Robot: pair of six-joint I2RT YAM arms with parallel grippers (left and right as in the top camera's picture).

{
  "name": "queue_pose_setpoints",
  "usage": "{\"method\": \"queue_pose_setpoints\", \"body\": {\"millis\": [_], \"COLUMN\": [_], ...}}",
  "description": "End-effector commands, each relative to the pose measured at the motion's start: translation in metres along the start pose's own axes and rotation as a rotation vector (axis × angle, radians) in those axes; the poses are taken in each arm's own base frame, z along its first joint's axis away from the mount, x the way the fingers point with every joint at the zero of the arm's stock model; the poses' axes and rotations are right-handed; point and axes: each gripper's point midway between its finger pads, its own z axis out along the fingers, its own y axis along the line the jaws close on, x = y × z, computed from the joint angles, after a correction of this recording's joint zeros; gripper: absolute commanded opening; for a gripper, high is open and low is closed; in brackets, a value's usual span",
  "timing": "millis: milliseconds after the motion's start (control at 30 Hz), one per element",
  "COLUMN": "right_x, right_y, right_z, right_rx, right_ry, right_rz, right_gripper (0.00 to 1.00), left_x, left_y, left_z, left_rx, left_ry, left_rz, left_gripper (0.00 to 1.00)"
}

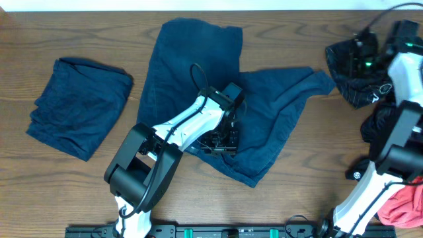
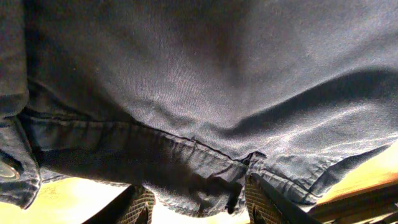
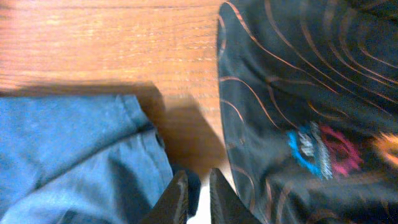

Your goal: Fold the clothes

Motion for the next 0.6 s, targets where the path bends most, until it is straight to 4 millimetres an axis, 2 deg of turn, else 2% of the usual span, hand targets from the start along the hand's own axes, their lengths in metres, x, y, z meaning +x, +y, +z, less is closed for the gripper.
{"method": "queue_pose_setpoints", "body": {"millis": [0, 200, 367, 467, 567], "right_x": [0.017, 0.019, 0.017, 0.012, 0.006], "right_y": [-0.017, -0.037, -0.068, -0.106, -0.150], "right_z": [0.032, 0.069, 0.088, 0.083, 0.060], "right_rx": [0.074, 0.107, 0.230, 0.407, 0.612], "right_ry": [0.072, 0.057, 0.036, 0.009, -0.055], "right_rz": [-0.032, -0.037, -0.050, -0.002, 0.124], "right_gripper": [0.11, 0.10, 0.09, 0.08, 0.14], "left_x": [0.002, 0.002, 0.001, 0.000, -0.001], "left_y": [-0.001, -0.001, -0.001, -0.002, -0.002], "left_z": [-0.003, -0.003, -0.003, -0.003, -0.003], "left_rx": [0.002, 0.001, 0.002, 0.005, 0.007], "left_ry": [-0.006, -0.007, -0.008, -0.013, -0.017], "left_rz": [0.003, 0.003, 0.003, 0.005, 0.007], "left_gripper": [0.49, 0.49, 0.49, 0.49, 0.49]}}
